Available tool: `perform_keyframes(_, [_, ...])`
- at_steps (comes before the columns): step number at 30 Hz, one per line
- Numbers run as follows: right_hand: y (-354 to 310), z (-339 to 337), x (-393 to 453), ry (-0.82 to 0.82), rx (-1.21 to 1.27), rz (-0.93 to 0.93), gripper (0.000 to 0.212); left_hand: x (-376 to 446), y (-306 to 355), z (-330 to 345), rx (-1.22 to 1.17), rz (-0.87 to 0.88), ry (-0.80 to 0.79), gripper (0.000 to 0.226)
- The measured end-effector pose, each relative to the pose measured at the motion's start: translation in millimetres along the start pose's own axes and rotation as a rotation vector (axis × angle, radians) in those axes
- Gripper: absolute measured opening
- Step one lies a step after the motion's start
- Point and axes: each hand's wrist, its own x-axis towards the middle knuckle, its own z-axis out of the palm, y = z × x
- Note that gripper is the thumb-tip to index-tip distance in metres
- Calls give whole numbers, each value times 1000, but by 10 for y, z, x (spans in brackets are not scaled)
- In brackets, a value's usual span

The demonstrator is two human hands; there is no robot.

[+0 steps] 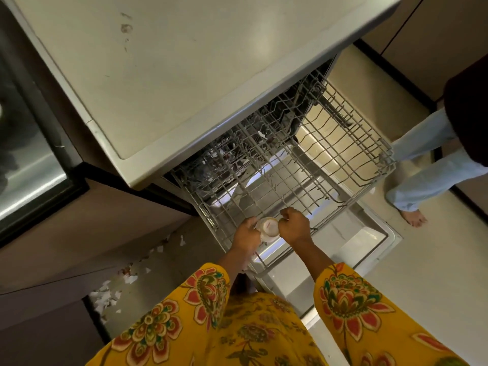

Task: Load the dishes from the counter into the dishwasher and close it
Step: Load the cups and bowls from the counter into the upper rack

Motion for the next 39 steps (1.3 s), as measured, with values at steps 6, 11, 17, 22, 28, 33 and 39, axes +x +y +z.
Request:
perform_keyframes(6, [-277, 100, -186, -38, -40, -113, 29, -163, 54, -299, -81, 95, 42, 41])
perform_keyframes(11, [-611, 316, -455, -119, -73, -215, 25, -334, 54, -672, -129, 194, 145, 38])
perform_keyframes(17, [-1130, 547, -847, -194, -45, -343, 21, -607, 9, -1273, -263, 303, 252, 36])
perform_keyframes(22, [-1615, 770, -1210, -131, 169, -396, 28, -957, 38, -1860, -484, 484, 324, 28])
perform_keyframes(28, [-2342, 1015, -1722, -72, 535, -465, 32, -1367, 183, -2561, -595, 709, 367, 32])
perform_keyframes(33, [-2913, 1181, -1986, -28, 601, -546, 34, -1579, 378, -3103, -561, 823, 436, 31])
perform_keyframes(39, [-3355, 1308, -2041, -136, 540, -626, 32, -1511, 610, -3520, -650, 750, 478, 39])
